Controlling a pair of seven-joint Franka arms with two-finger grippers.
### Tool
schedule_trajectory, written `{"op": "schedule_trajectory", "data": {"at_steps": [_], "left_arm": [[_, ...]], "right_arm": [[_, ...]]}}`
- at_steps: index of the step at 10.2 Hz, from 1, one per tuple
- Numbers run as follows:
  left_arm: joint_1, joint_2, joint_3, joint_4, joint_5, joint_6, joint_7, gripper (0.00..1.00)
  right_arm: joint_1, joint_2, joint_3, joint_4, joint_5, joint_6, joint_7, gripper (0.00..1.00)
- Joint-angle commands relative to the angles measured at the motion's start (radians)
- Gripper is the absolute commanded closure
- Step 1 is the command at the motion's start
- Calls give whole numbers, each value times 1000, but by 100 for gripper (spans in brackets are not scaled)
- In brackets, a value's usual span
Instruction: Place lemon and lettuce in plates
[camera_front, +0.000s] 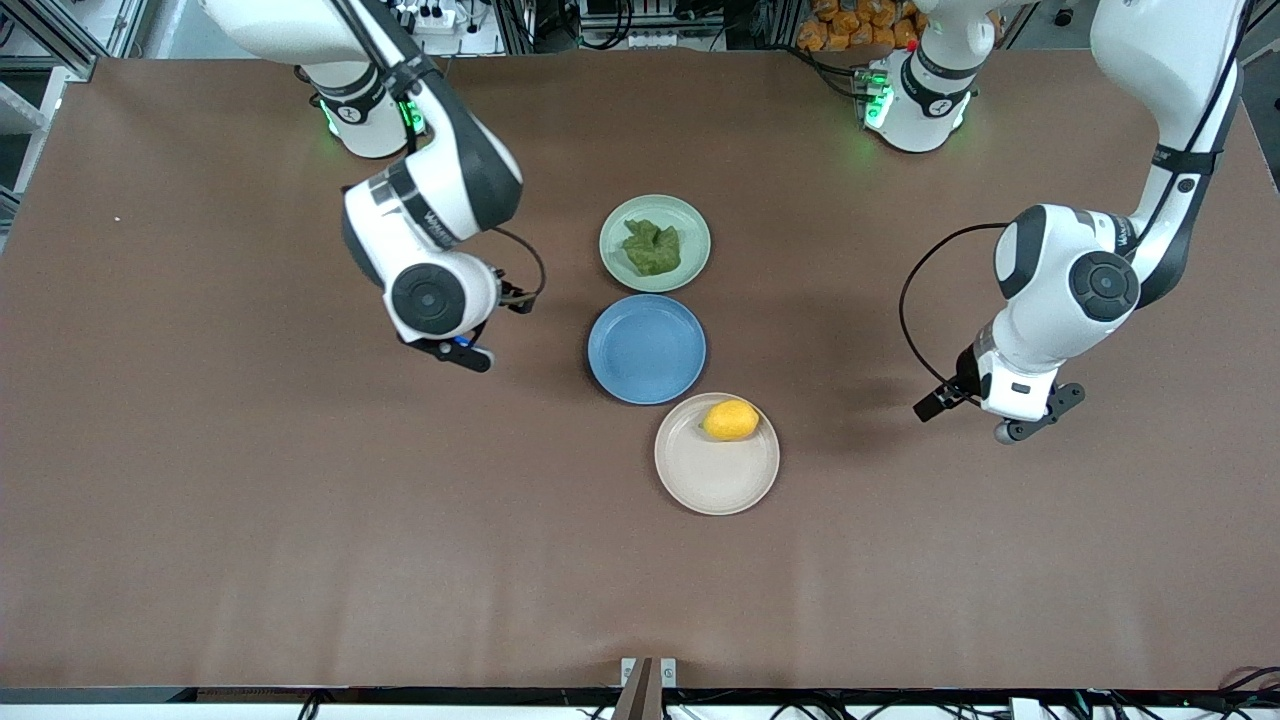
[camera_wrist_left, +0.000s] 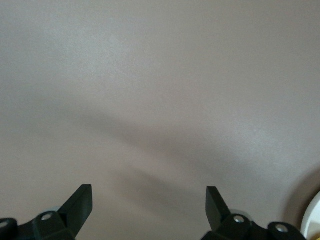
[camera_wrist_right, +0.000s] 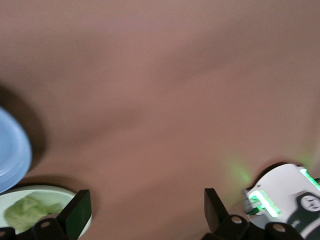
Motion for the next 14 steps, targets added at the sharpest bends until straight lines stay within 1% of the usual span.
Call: {"op": "schedule_trajectory", "data": {"at_steps": [1,2,4,6,7,8,9,11,12,13,14], "left_arm": [[27,-113,-14,-115,-5,-2,27,0],[27,-142,-21,-148,-5,-2,27,0],[32,-164,-30,-153,-5,-12,52,0],[32,-219,-19,-140,-8,-100,257,0],[19,-239,-5,-139,-10,-116,322,0],[-46,-254,43,-140,-10,-122,367,0],[-98,-292,89,-142,-10,-145,385,0],[-105,-354,97,-131,-49,-176,385,0],[-116,-353,99,-78,-126,-180,375,0],[-132,-322,102,37,-158,-255,373,0],[-145,-284,102,161,-139,-369,375,0]], "right_arm": [[-88,-37,16,-2,-28,-51,-104,0],[-112,-51,16,1,-33,-64,-133,0],[-126,-56,16,48,-83,-118,-179,0],[-153,-57,16,102,-140,-169,-274,0],[-182,-57,16,138,-159,-207,-325,0],[-214,-57,16,168,-159,-238,-384,0],[-244,-57,16,203,-160,-273,-459,0],[-276,-63,13,240,-162,-316,-514,0],[-284,-85,13,243,-163,-316,-515,0],[-294,-102,14,243,-168,-318,-515,0],[-296,-115,13,245,-185,-318,-538,0]]}}
